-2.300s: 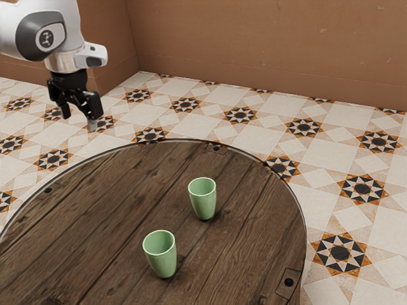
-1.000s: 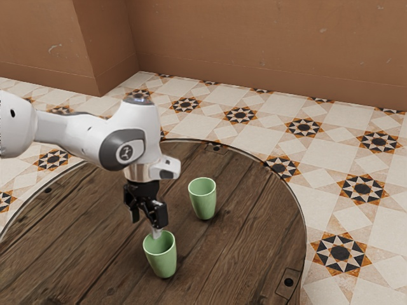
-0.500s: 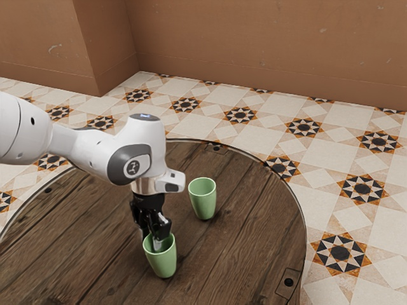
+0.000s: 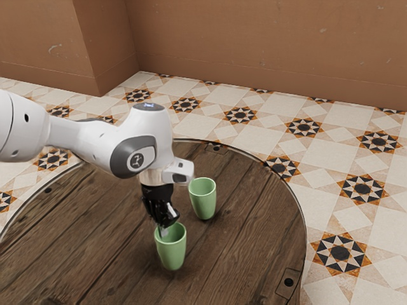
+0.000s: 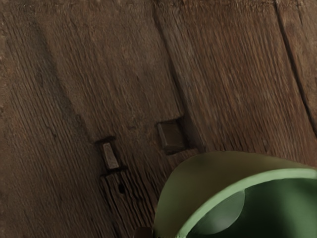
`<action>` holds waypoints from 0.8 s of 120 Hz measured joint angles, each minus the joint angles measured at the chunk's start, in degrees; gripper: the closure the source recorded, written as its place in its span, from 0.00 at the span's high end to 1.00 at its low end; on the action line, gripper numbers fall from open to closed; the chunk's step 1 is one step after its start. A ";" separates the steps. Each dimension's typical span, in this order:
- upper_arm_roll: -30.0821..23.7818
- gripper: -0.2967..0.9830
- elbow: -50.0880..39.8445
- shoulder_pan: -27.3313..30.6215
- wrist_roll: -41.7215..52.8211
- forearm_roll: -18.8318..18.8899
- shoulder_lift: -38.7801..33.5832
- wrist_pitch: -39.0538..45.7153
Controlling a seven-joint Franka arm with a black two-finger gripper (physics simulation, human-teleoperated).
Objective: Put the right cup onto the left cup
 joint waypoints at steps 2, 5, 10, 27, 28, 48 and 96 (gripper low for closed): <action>0.00 0.17 0.66 0.10 -0.02 0.01 -0.13 -0.04; 0.02 0.17 1.69 0.26 -0.06 0.04 -0.26 -0.15; 0.05 0.16 3.52 0.56 -0.14 0.07 -0.37 -0.60; 1.06 0.16 11.34 0.59 -0.37 0.16 -0.43 -4.25; 1.12 0.16 11.89 0.61 -0.38 0.17 -0.41 -4.58; 3.02 0.16 23.18 0.84 -0.54 0.21 2.43 -11.28; 3.59 0.15 39.16 3.03 0.65 -0.51 16.31 -18.35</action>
